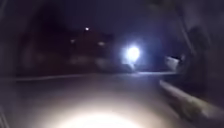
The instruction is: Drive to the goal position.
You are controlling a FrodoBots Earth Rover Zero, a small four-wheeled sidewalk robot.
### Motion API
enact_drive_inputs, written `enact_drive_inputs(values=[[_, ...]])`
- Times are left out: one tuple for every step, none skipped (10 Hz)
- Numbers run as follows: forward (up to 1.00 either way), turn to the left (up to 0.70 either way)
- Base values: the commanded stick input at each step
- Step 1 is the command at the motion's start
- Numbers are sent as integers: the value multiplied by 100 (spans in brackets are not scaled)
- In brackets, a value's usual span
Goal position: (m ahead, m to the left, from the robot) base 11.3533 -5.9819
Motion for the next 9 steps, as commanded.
enact_drive_inputs(values=[[70,-7],[70,-35],[70,-35],[70,-35],[70,-35],[70,-35],[70,-35],[70,-35],[70,-35]])
